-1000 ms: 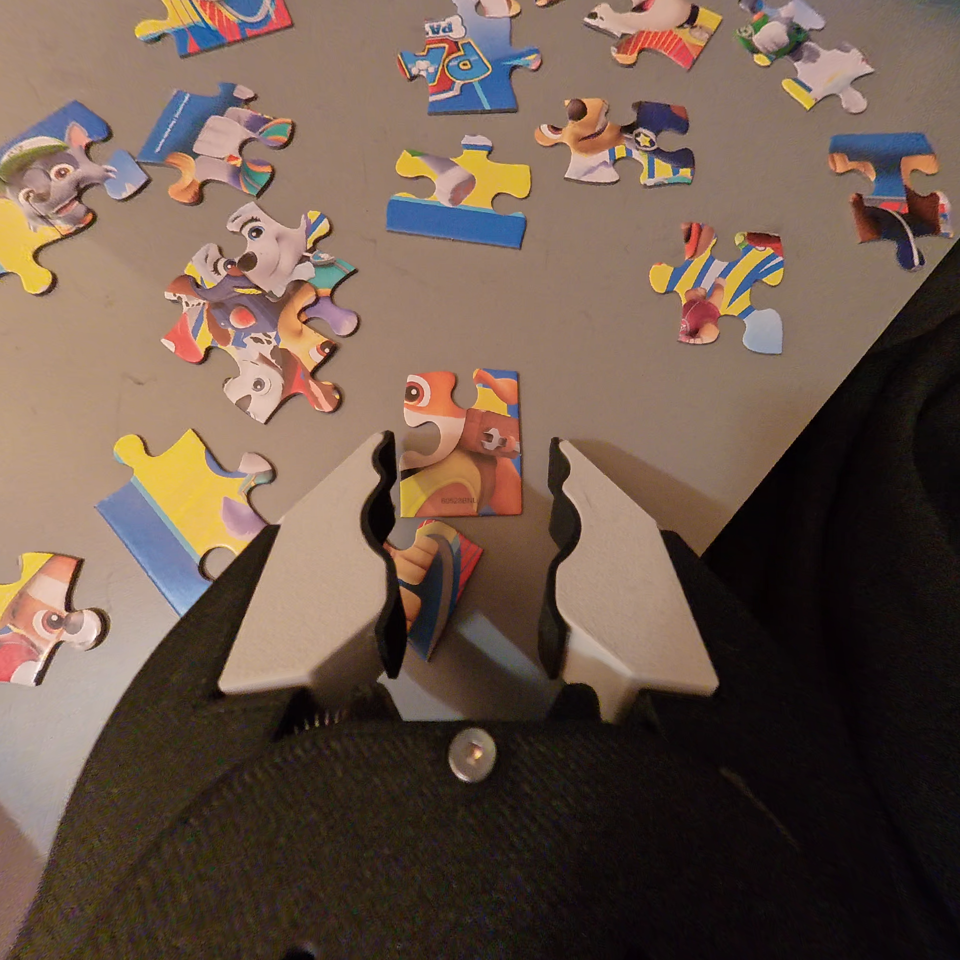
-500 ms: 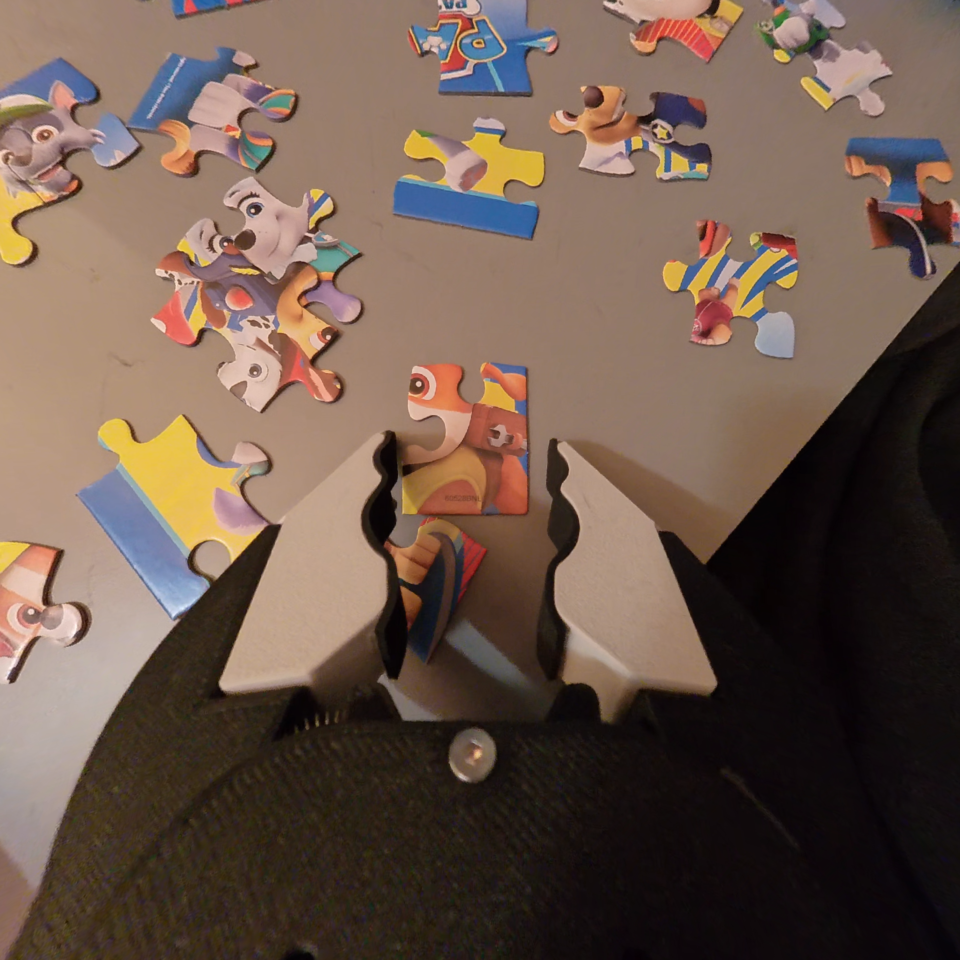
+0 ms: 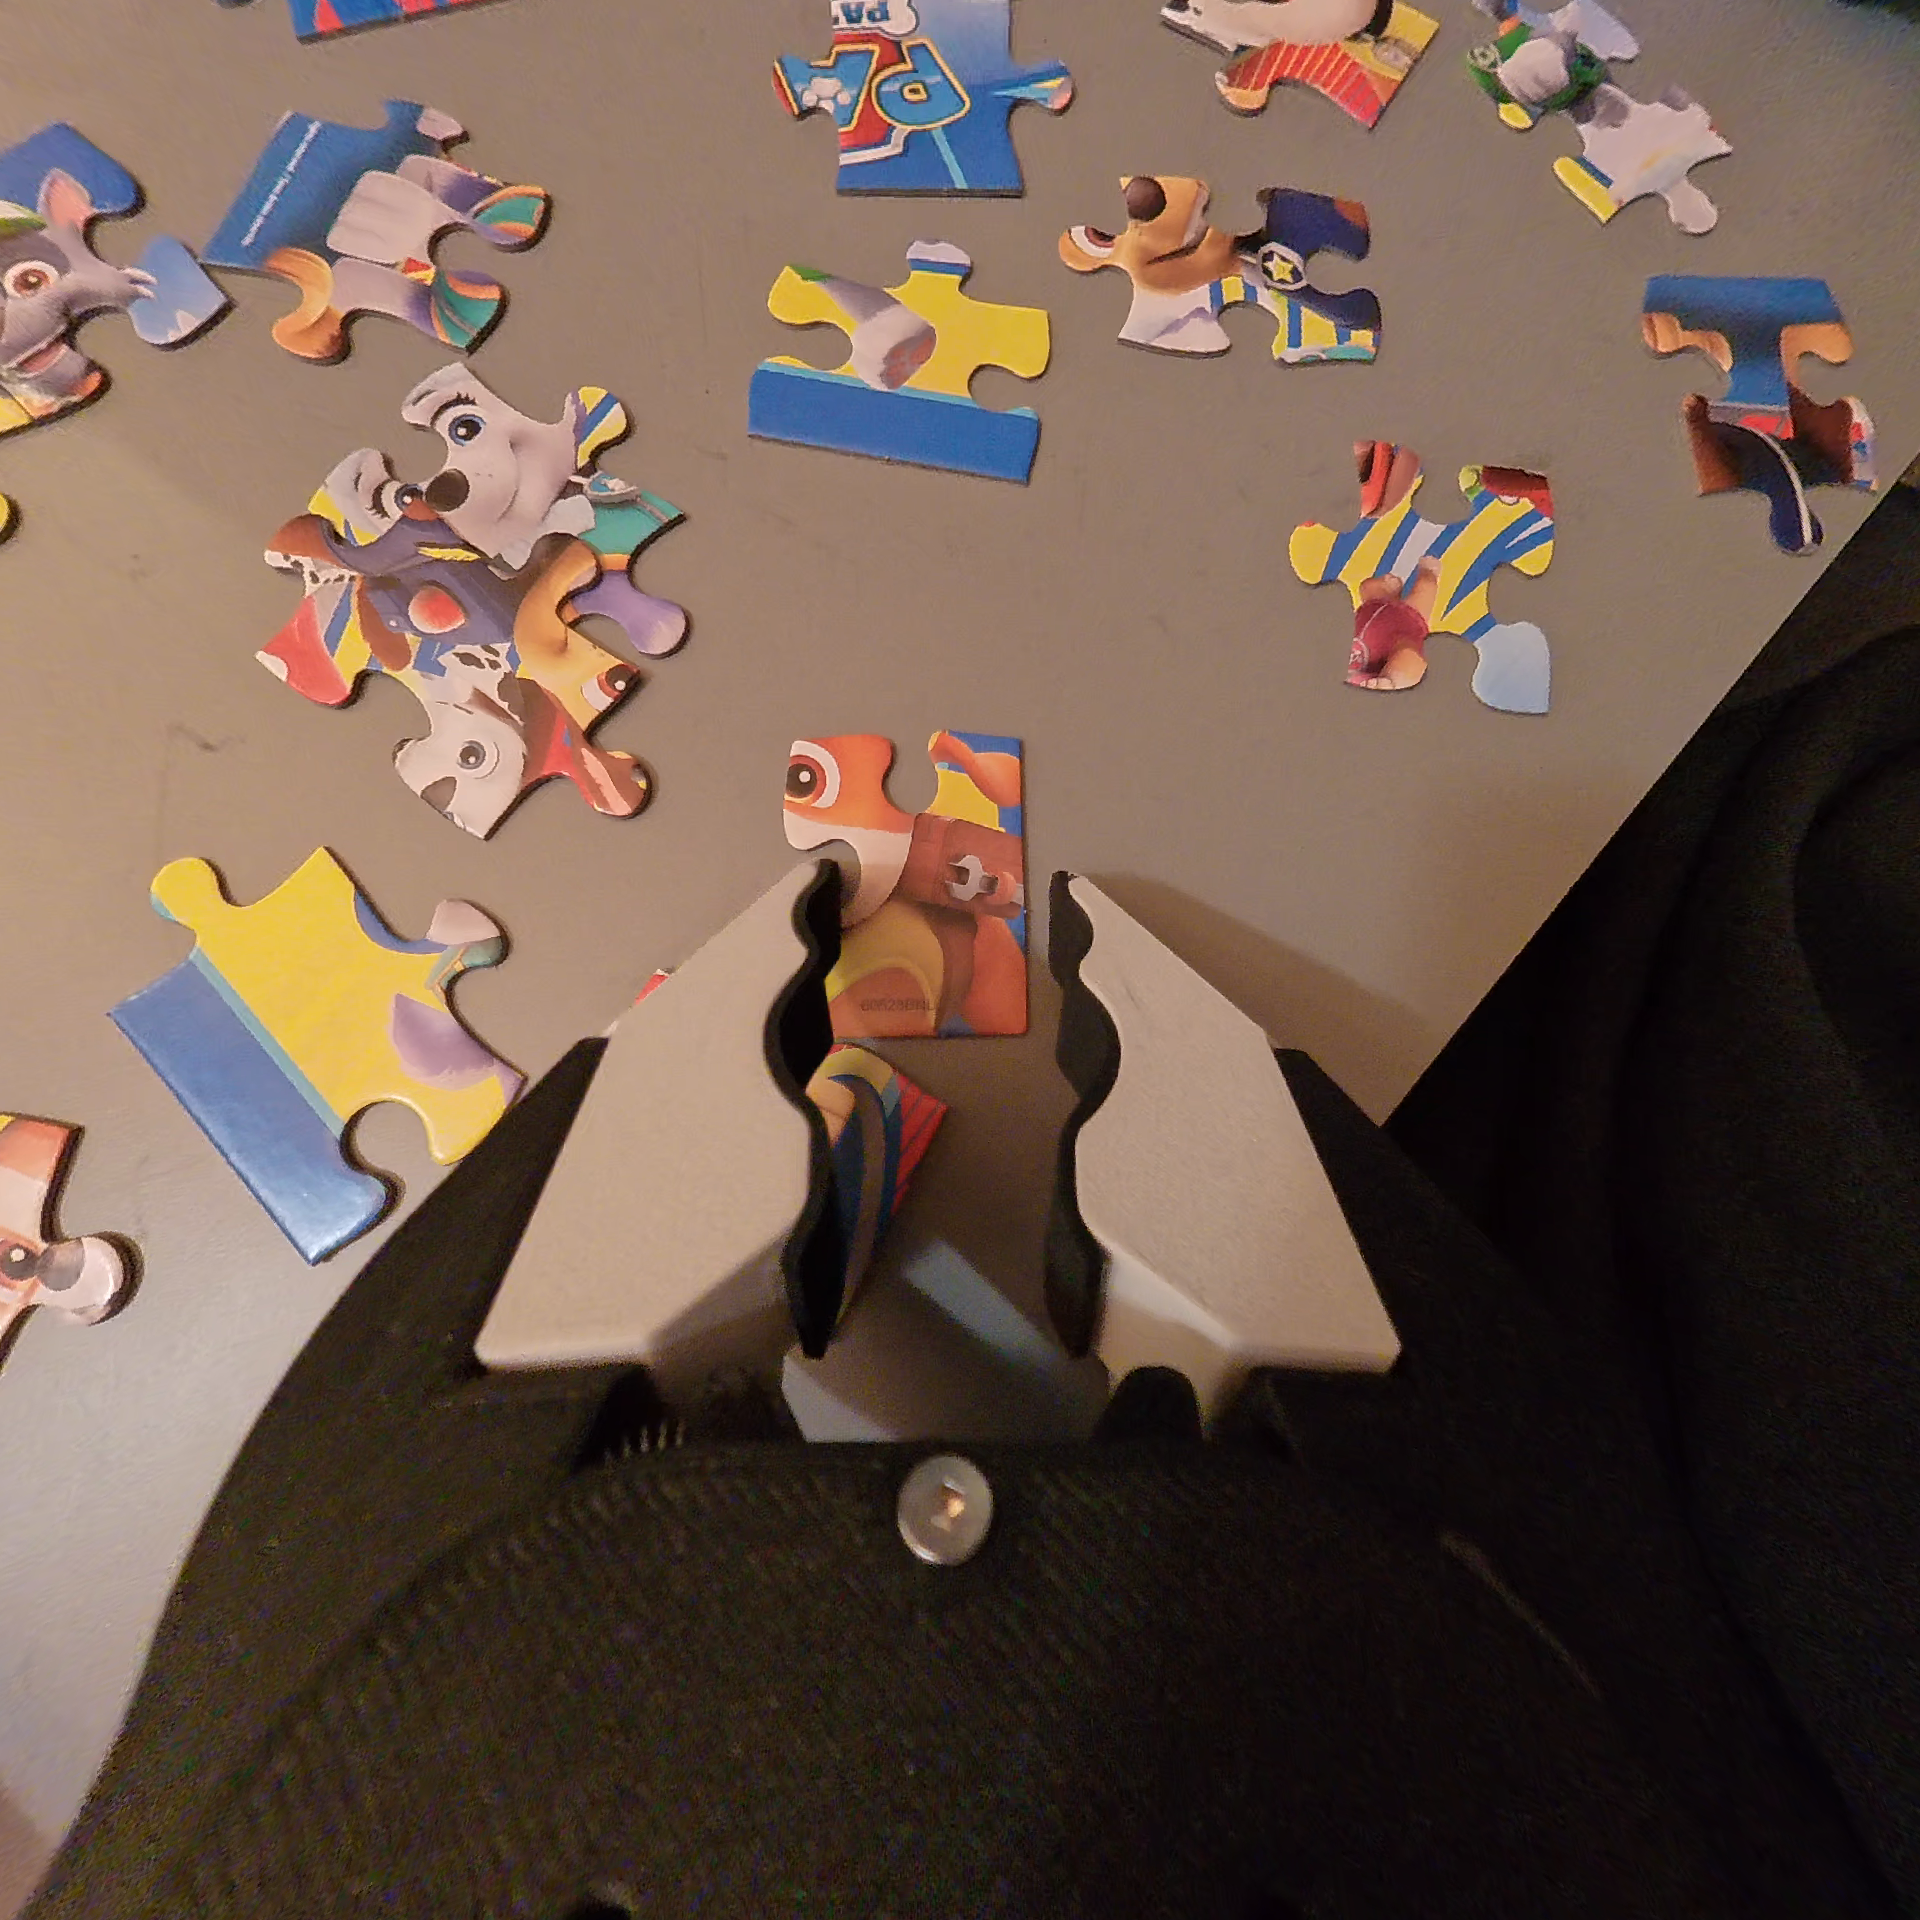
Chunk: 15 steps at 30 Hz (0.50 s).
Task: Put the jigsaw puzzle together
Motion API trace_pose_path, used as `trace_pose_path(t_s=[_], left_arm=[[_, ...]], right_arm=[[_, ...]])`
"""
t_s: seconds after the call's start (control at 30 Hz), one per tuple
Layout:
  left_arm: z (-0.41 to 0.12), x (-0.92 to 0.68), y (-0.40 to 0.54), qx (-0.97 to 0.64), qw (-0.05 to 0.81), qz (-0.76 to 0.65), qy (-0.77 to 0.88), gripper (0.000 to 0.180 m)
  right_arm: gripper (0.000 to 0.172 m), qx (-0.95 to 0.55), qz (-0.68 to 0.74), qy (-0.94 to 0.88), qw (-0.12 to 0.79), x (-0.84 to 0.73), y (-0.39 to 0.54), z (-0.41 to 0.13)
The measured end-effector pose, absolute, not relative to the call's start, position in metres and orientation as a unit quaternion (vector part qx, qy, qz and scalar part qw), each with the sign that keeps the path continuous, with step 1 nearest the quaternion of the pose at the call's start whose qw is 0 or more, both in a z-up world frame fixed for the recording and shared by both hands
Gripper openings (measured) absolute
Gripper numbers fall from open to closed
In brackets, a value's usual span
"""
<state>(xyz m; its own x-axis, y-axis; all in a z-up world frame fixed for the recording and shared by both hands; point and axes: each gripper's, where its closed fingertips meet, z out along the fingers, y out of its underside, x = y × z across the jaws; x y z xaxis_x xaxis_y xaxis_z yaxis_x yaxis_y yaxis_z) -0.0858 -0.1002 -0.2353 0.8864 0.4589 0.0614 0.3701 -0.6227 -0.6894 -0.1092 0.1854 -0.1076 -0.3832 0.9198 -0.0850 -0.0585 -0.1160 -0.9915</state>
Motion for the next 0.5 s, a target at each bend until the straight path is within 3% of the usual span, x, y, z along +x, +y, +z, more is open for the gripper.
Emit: trace_pose_path(t_s=[0.3, 0.5], left_arm=[[-0.2351, -0.0851, -0.0979, -0.899, 0.37, 0.059, -0.227, 0.03], [-0.2301, -0.0791, -0.0918, -0.894, 0.388, 0.036, -0.22, 0.033]], right_arm=[[0.029, -0.398, 0.631, -0.541, 0.388, -0.1091, 0.1852, -0.1078], [0.028, -0.398, 0.631, -0.541, 0.388, -0.1091, 0.1852, -0.1078]])
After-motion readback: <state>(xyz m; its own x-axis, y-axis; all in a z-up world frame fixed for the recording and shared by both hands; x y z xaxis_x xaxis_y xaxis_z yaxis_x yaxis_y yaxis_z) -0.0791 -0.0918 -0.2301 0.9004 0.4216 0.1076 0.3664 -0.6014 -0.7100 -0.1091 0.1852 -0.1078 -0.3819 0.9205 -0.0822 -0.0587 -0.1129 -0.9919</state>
